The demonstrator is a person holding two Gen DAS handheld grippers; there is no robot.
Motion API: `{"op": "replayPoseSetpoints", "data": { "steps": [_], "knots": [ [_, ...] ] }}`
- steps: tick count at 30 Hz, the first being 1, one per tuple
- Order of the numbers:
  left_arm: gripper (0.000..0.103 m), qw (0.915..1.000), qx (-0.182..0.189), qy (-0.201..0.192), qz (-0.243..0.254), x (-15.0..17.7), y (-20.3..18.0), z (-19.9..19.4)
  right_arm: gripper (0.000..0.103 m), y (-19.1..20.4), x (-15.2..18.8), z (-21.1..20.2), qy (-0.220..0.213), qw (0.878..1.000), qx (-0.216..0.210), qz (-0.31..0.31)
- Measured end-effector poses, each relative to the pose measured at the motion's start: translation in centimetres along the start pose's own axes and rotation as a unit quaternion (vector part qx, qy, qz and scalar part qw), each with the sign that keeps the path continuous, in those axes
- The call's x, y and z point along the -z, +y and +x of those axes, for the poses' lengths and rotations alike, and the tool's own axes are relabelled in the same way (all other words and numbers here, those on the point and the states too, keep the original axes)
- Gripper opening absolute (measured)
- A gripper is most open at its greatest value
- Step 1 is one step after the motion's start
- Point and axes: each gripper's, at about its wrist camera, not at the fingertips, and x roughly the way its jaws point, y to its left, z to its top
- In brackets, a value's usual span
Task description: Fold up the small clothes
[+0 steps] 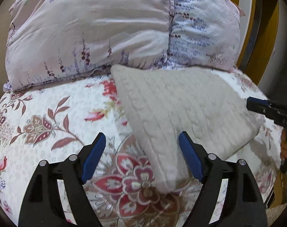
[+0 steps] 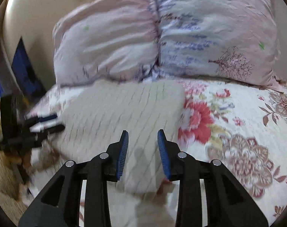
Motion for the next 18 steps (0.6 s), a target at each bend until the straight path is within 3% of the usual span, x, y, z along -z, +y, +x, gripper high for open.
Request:
{"op": "replayPoseSetpoints", "data": {
  "steps": [3, 9, 11, 12, 13, 15, 18],
  "knots": [
    [0.079, 0.9994, -0.019, 0.022, 0.017, 0.4, -0.5, 0.8, 0.033, 0.4, 1.6, 2.1, 0.058, 0.997, 0.043, -0.014],
    [0.079, 0.9992, -0.018, 0.036, 0.004, 0.2, -0.1, 1.4, 0.037, 1.1, 1.9, 1.9, 0.044, 0.997, 0.07, -0.013],
    [0.08, 0.9998, -0.005, 0.017, -0.01, 0.4, 0.3, 0.4, 0.055, 0.9, 1.8, 0.8, 0.029, 0.997, 0.071, -0.001],
    [0.085, 0.9998, -0.001, 0.008, -0.017, 0.5, 0.5, 0.0, 0.076, 0.7, 1.9, 0.1, 0.014, 0.997, 0.07, 0.009],
    [0.089, 0.9997, 0.002, 0.0, -0.024, 0.6, 0.7, -0.4, 0.085, 0.7, 2.0, -0.6, 0.0, 0.998, 0.064, 0.015],
    [0.09, 0.9989, 0.011, -0.019, -0.041, 0.9, 1.2, -1.4, 0.085, 0.3, 2.0, -1.9, -0.024, 0.998, 0.051, 0.029],
    [0.097, 0.9961, 0.025, -0.034, -0.078, 1.3, 2.2, -2.5, 0.095, 0.0, 1.9, -3.1, -0.051, 0.996, 0.056, 0.048]
  ]
}}
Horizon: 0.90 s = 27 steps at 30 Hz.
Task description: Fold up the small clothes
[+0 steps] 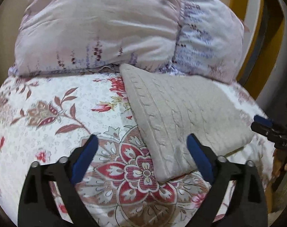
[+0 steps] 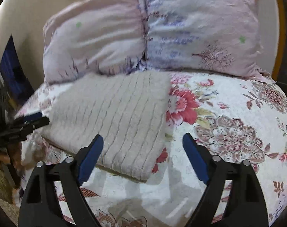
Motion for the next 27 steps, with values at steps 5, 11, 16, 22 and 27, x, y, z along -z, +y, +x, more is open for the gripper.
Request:
{"op": "replayPoseSetpoints", "data": {
  "steps": [5, 11, 16, 22, 27],
  "knots": [
    [0.101, 0.9985, -0.002, 0.018, -0.052, 0.8, 0.6, -0.7, 0.102, 1.5, 0.4, -1.5, -0.039, 0.997, 0.063, -0.027],
    [0.101, 0.9979, -0.039, 0.041, -0.03, 2.5, -0.9, -0.8, 0.102, 3.3, 1.7, -1.3, -0.033, 0.995, 0.09, -0.041],
    [0.101, 0.997, -0.054, 0.054, 0.011, 3.6, -2.8, -0.7, 0.102, 3.2, 2.6, -0.1, 0.019, 0.999, 0.021, 0.017],
    [0.101, 0.9932, -0.077, 0.081, 0.035, 4.5, -4.3, 0.1, 0.102, 5.4, 3.9, 0.9, 0.041, 0.997, 0.057, -0.018],
    [0.101, 0.9903, -0.092, 0.096, 0.039, 4.9, -4.6, 0.8, 0.102, 5.6, 4.5, 2.1, 0.067, 0.994, 0.083, -0.021]
  ]
}}
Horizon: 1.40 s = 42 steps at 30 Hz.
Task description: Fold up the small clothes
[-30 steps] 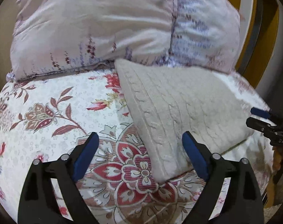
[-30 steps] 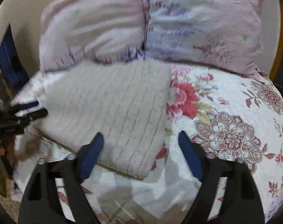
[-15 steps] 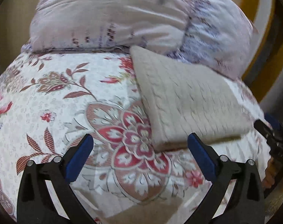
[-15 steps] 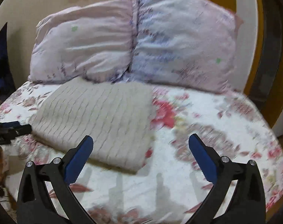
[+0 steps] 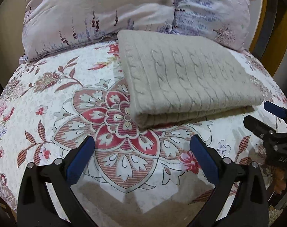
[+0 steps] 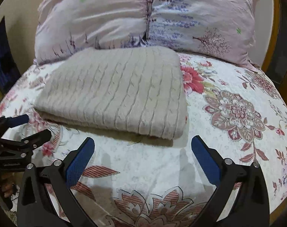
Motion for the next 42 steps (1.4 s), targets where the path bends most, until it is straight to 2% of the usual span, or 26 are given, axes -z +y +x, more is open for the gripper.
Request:
{"op": "replayPoseSetpoints", "data": {
  "steps": [6, 18, 42],
  "knots": [
    [0.101, 0.9999, -0.01, 0.005, 0.001, -0.1, -0.2, 0.3, 0.102, -0.5, 0.2, 0.9, 0.022, 1.0, 0.005, 0.019],
    [0.101, 0.9997, -0.021, 0.014, 0.006, -0.5, -0.5, 0.7, 0.102, -0.5, 0.1, 1.3, 0.041, 0.999, 0.013, 0.024],
    [0.101, 0.9997, -0.023, 0.011, 0.005, -0.5, -0.5, 0.8, 0.102, -0.5, 0.1, 1.4, 0.044, 0.999, 0.017, 0.022]
  ]
}}
